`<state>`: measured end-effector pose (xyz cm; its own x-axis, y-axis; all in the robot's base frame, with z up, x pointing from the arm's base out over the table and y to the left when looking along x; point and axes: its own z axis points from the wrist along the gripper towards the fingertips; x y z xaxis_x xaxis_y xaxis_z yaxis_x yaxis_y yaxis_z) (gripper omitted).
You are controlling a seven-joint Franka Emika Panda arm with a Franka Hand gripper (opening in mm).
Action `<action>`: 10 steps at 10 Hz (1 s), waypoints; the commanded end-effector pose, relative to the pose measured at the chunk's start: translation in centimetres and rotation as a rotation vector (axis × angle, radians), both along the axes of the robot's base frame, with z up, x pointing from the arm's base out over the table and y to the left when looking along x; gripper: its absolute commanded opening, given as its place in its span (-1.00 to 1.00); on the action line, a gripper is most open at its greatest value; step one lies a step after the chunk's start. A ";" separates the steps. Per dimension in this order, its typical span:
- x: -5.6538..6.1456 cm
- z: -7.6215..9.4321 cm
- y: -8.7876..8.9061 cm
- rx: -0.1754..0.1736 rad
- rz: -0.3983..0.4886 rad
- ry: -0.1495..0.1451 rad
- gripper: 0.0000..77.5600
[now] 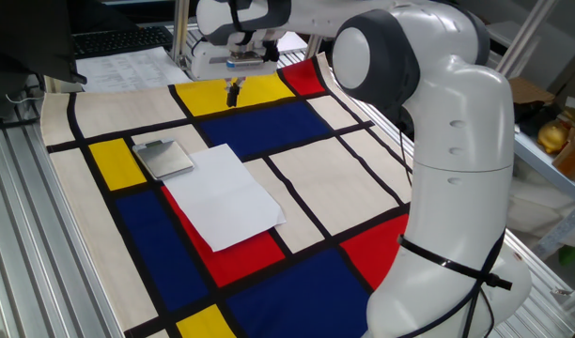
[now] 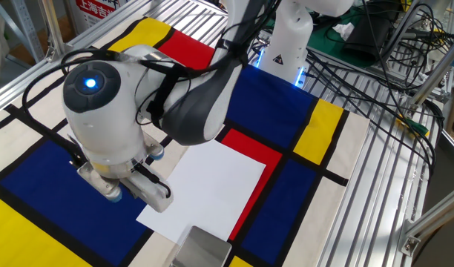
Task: Unfold a piece of paper
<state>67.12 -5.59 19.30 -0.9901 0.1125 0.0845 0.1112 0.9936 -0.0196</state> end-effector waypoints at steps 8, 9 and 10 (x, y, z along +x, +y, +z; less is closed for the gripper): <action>-5.5 4.8 -2.8 -0.019 0.016 0.006 -0.97; -6.2 4.5 -3.0 -0.019 0.017 0.002 -0.97; -6.7 4.3 -3.1 -0.019 0.023 0.001 -0.97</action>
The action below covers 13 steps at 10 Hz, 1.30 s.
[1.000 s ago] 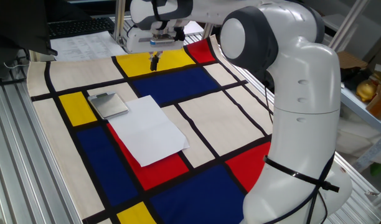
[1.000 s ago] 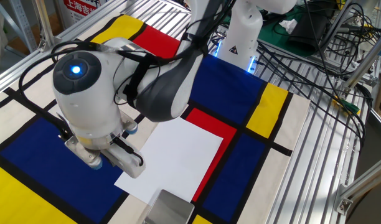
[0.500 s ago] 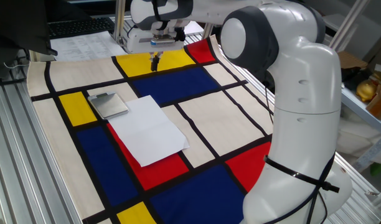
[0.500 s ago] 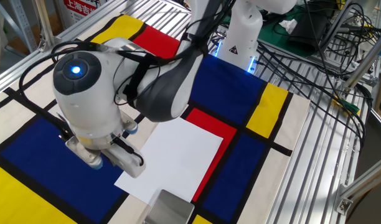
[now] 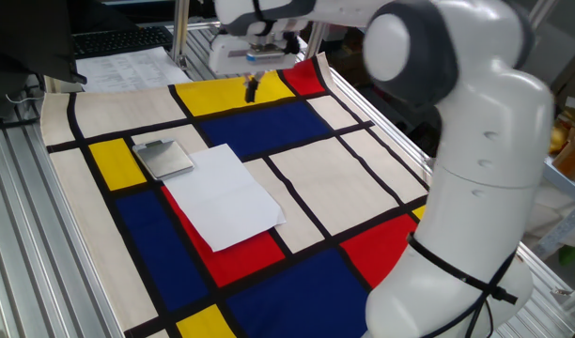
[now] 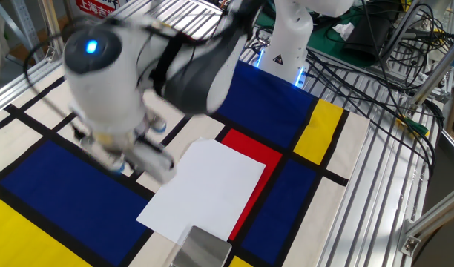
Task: Unfold a piece of paper
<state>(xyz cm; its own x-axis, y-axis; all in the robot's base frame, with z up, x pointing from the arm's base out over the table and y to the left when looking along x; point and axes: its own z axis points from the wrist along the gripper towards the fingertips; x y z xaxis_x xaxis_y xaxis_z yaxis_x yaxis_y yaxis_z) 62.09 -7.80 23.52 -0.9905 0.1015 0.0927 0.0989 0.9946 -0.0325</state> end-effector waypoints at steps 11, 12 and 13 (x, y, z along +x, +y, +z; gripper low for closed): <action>-3.1 -0.4 -2.2 -0.006 0.105 -0.111 -0.97; -3.7 -1.1 -2.7 0.000 0.117 -0.118 -0.97; -4.2 -1.7 -3.0 0.004 0.122 -0.122 -0.97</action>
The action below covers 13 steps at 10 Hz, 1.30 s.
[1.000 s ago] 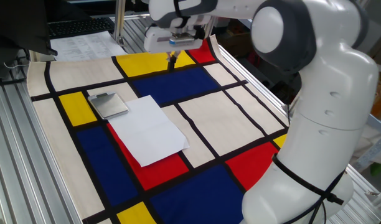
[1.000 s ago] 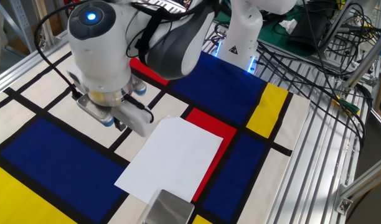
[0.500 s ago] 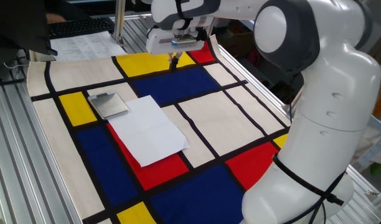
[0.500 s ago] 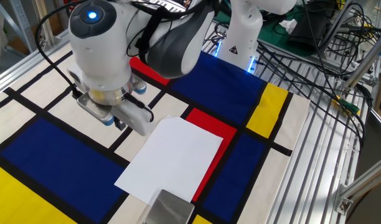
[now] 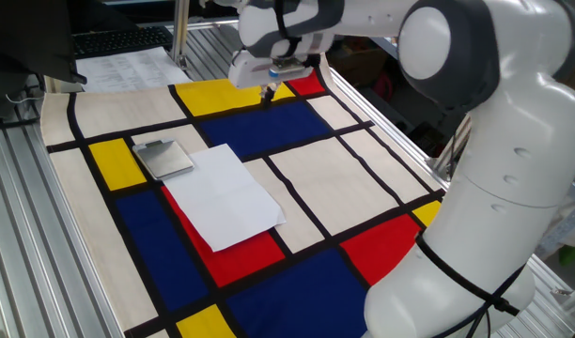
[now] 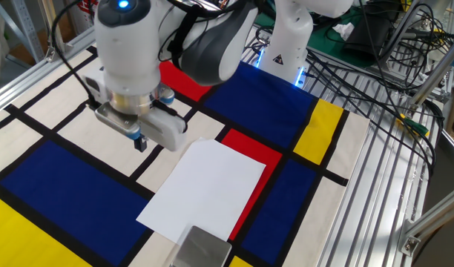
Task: Unfold a piece of paper
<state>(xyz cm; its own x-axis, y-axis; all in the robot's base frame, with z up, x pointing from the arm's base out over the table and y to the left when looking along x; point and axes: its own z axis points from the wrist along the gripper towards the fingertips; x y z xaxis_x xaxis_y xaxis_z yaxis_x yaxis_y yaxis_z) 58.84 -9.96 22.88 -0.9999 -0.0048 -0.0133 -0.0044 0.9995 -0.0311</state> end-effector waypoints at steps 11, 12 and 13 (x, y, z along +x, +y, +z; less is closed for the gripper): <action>-1.7 -0.9 -1.1 0.088 0.006 0.012 -0.97; -1.8 -0.7 -1.1 0.117 0.001 0.033 -0.97; -1.9 -0.3 -0.9 0.122 0.009 0.052 -0.97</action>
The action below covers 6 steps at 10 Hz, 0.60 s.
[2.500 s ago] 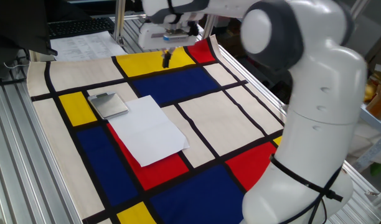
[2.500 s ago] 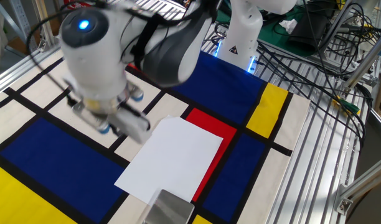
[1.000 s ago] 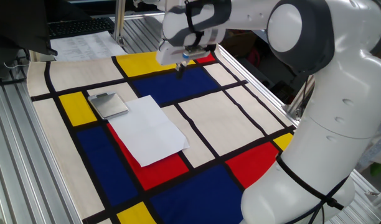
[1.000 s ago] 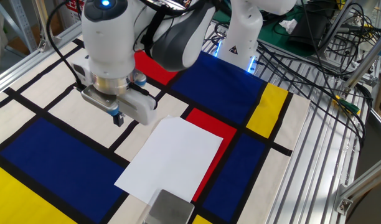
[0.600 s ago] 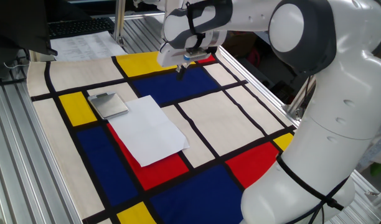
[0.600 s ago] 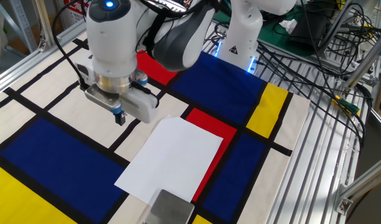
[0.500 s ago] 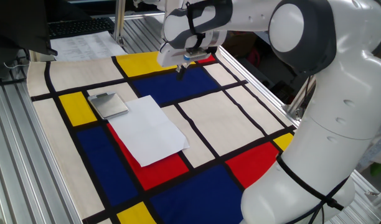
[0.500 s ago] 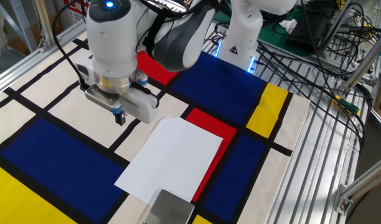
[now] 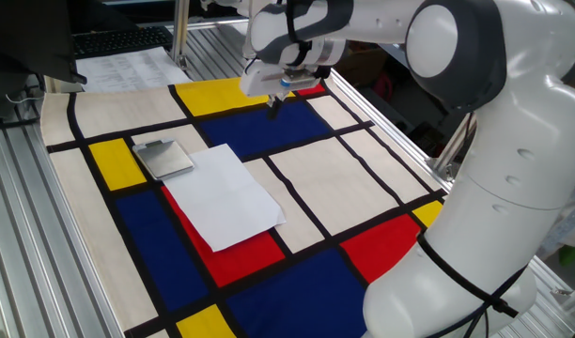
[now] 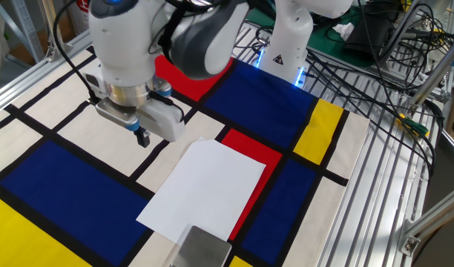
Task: Unfold a piece of paper
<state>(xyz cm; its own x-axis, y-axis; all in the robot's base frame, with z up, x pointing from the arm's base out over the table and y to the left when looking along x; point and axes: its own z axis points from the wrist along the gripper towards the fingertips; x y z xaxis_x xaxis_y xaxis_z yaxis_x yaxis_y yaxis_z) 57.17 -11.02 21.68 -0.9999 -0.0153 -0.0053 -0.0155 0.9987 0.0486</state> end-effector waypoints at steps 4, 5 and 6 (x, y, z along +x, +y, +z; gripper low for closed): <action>-0.7 1.5 0.9 -0.115 0.080 0.040 -0.97; -0.7 1.6 0.8 -0.098 0.073 0.041 -0.97; -0.8 1.8 0.9 -0.094 0.045 0.044 -0.97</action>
